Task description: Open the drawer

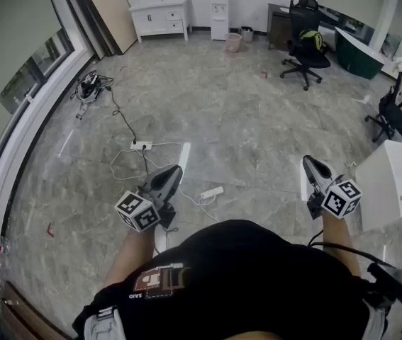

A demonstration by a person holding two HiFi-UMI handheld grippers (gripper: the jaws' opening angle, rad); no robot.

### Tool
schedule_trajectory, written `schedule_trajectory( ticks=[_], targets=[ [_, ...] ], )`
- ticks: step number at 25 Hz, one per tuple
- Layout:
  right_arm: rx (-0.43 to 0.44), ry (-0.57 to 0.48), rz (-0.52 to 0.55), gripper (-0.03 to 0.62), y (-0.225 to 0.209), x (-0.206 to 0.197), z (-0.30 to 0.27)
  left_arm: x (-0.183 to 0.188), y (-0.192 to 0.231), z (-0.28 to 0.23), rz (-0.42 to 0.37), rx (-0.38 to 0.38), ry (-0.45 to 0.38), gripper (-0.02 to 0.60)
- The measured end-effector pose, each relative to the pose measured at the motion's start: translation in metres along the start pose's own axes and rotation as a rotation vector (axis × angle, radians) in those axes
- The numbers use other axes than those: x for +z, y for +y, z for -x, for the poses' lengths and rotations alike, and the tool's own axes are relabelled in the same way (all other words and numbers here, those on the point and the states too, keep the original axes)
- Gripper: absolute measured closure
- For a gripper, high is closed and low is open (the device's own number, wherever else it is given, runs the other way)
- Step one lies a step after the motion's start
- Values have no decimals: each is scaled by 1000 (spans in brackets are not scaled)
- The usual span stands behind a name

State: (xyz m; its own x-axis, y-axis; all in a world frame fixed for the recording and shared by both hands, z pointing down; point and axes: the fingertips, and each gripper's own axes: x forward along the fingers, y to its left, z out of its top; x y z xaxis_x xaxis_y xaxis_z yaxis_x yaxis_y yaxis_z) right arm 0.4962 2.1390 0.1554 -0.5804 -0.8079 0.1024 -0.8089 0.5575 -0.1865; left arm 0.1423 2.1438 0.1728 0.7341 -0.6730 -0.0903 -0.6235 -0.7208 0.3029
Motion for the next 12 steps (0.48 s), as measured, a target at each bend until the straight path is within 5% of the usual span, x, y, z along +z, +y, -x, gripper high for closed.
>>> schedule_trajectory(
  ticks=[12],
  targets=[
    [7, -3, -1, 597, -17, 3, 4, -3, -10, -25, -5, -19, 22, 583]
  ],
)
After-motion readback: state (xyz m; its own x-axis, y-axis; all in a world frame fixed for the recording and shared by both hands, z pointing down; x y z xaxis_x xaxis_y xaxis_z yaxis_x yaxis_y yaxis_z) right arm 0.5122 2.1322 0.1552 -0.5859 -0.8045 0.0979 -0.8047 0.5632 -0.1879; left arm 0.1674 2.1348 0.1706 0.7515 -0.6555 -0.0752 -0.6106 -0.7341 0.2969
